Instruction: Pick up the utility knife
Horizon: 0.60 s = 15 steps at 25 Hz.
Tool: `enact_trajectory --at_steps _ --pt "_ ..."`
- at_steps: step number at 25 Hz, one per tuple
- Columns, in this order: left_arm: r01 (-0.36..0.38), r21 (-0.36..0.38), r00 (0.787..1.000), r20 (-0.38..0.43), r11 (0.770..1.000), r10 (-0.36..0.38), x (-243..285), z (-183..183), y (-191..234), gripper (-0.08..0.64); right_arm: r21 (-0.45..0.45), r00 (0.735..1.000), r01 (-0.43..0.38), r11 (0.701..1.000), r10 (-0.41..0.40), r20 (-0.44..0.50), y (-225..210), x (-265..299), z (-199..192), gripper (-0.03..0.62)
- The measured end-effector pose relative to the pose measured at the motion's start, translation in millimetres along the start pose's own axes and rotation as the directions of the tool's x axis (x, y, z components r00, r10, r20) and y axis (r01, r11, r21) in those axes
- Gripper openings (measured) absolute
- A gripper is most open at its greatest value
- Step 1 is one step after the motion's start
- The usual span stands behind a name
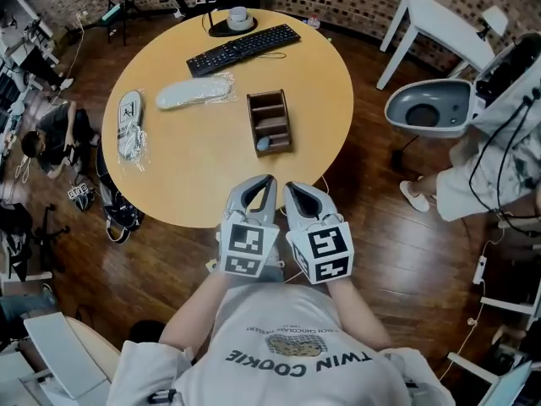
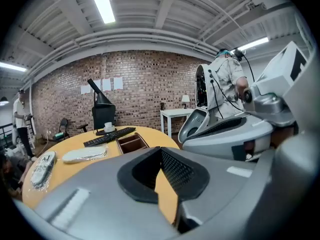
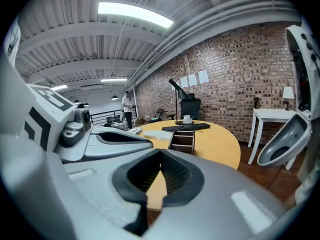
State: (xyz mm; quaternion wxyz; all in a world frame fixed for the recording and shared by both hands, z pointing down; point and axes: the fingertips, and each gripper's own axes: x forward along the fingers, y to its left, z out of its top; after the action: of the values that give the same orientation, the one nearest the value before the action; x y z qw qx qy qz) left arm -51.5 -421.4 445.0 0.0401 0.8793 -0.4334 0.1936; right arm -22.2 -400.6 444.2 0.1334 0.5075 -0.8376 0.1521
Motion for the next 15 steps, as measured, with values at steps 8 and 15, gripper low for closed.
enact_trajectory --at_steps 8,15 --pt "0.033 0.172 0.998 -0.067 0.985 -0.022 36.9 -15.6 29.0 0.023 0.006 1.000 0.023 1.000 -0.023 -0.011 -10.0 29.0 -1.6 0.000" --pt "0.097 0.369 0.987 -0.156 0.924 -0.042 74.3 -38.0 45.3 0.059 0.042 0.998 0.056 0.998 -0.055 -0.021 -25.4 42.0 -7.2 0.000"
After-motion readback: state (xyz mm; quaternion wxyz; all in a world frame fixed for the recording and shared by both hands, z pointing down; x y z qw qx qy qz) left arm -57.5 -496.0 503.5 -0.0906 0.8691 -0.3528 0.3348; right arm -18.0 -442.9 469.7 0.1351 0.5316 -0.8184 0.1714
